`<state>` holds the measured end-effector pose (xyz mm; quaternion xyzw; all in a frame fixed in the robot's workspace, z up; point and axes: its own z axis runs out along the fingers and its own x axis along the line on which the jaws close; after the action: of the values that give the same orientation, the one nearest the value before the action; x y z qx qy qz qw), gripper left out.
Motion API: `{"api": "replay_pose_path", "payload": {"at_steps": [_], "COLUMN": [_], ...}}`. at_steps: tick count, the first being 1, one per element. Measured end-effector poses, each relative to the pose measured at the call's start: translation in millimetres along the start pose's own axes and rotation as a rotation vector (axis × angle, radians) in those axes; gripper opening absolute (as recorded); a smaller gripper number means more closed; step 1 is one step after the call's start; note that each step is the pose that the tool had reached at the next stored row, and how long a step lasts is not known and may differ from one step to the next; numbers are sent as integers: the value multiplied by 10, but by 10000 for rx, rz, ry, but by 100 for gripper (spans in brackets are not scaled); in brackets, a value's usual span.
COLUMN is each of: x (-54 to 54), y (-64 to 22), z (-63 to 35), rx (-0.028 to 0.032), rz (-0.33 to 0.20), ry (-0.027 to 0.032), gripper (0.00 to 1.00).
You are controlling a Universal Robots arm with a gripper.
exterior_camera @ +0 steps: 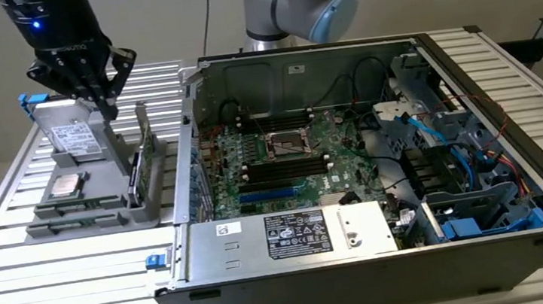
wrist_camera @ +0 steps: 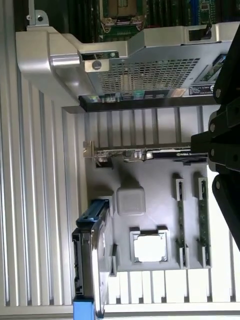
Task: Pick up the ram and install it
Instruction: 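Reach for the ram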
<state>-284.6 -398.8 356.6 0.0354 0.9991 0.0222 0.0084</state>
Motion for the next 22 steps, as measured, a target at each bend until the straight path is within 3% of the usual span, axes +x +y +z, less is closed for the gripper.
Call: {"api": "replay_pose_path", "payload": {"at_steps": [19,22], "x": [869,908], "y": [-76,-80], "z": [330,352], "rx": [9,10], "rz": [2,4], "ry": [47,50], "gripper": [11,11]}}
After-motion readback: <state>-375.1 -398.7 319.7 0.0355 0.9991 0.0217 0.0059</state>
